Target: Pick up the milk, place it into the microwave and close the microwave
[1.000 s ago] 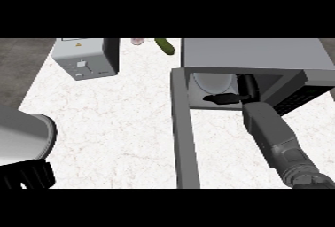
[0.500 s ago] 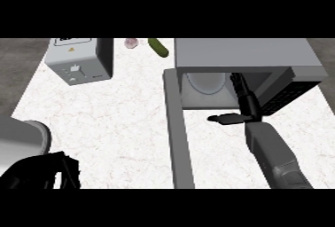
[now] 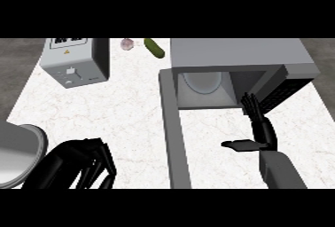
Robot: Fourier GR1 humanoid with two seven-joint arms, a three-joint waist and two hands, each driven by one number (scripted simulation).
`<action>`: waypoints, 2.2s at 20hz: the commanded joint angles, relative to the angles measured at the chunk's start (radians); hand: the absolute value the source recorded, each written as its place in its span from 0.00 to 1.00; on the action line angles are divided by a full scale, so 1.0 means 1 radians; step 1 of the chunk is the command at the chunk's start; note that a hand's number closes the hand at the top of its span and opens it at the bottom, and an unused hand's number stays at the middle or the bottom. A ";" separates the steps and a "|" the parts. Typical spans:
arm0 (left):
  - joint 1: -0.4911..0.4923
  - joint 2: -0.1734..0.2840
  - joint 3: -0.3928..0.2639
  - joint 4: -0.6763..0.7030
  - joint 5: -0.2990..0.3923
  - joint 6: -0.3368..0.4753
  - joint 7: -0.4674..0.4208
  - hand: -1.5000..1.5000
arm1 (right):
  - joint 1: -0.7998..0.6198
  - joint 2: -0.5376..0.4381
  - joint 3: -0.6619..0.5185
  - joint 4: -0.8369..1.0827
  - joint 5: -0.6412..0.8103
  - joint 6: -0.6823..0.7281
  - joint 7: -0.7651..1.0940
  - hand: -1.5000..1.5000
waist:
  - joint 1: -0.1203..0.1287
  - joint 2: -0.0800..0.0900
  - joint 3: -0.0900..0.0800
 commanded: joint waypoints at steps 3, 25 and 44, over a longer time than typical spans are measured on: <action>-0.093 -0.001 -0.158 0.096 -0.154 0.062 -0.050 1.00 | 0.209 -0.028 0.033 -0.284 -0.043 0.080 0.081 0.00 | -0.006 0.000 -0.001; -0.557 -0.001 -0.597 1.101 -0.047 0.712 -0.594 1.00 | 0.666 -0.112 0.099 -1.042 -0.261 0.340 0.235 0.00 | -0.045 0.018 -0.003; -0.782 0.000 -0.798 1.108 0.417 1.027 -0.661 1.00 | 0.633 -0.210 0.129 -1.303 -0.407 0.419 0.462 0.00 | -0.160 0.039 -0.006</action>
